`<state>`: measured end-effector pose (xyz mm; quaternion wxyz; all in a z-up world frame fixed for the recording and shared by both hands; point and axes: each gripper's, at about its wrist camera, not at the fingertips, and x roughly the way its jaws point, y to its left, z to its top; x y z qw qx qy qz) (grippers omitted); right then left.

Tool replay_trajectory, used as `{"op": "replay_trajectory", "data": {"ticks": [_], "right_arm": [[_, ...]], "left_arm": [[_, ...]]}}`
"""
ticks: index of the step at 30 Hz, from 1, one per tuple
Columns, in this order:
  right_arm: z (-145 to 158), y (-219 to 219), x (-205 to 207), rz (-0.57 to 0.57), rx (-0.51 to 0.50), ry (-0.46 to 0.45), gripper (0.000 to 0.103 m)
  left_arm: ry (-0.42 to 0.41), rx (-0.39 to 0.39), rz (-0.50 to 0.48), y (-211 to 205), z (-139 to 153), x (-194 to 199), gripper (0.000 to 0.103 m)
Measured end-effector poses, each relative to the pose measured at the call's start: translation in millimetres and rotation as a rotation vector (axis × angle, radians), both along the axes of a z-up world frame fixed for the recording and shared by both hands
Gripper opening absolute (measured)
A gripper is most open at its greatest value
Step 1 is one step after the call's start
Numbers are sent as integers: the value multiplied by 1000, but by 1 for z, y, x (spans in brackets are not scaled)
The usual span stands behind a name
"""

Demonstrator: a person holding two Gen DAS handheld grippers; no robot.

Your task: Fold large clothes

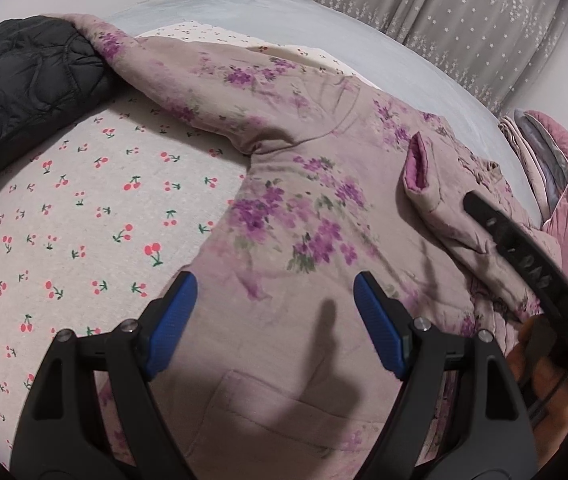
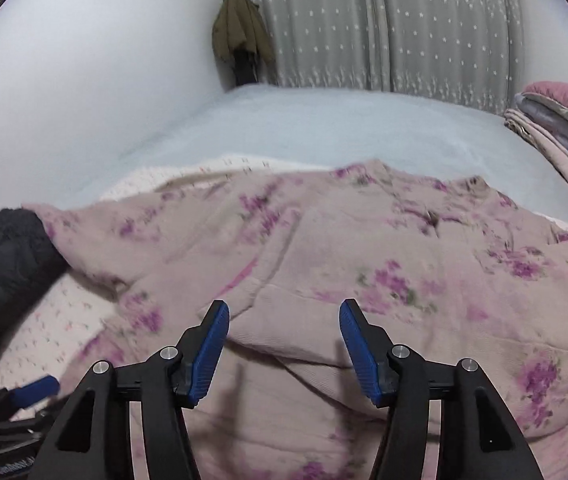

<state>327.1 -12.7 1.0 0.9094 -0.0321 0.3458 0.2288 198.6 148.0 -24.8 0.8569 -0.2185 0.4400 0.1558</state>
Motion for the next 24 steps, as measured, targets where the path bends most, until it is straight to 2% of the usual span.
{"op": "replay_trajectory", "data": {"ticks": [3, 4, 5, 7, 11, 15, 17, 19, 22, 24], "right_arm": [[-34, 16, 15, 6, -75, 128, 58], [-44, 20, 16, 5, -98, 138, 59], [-47, 23, 14, 10, -114, 112, 60], [-43, 25, 7, 32, -118, 86, 60], [-16, 4, -8, 53, 50, 124, 60], [6, -21, -40, 81, 158, 119, 63], [13, -40, -57, 105, 245, 160, 66], [15, -61, -72, 120, 337, 221, 76], [11, -96, -92, 108, 406, 294, 81], [5, -121, -103, 79, 445, 329, 82]], "left_arm": [[5, -5, 3, 3, -1, 0, 81], [5, -7, 5, 5, 0, 1, 81], [5, -9, 7, 7, 0, 1, 81], [2, -16, 20, 14, 1, 0, 81], [2, -39, 74, 40, 5, -1, 81], [-7, -43, 166, 79, 10, -5, 81], [-10, -46, 225, 104, 15, -8, 81], [-13, -50, 269, 127, 21, -10, 81], [-37, -48, 345, 167, 35, -14, 81], [-34, -19, 391, 197, 45, -14, 81]]}}
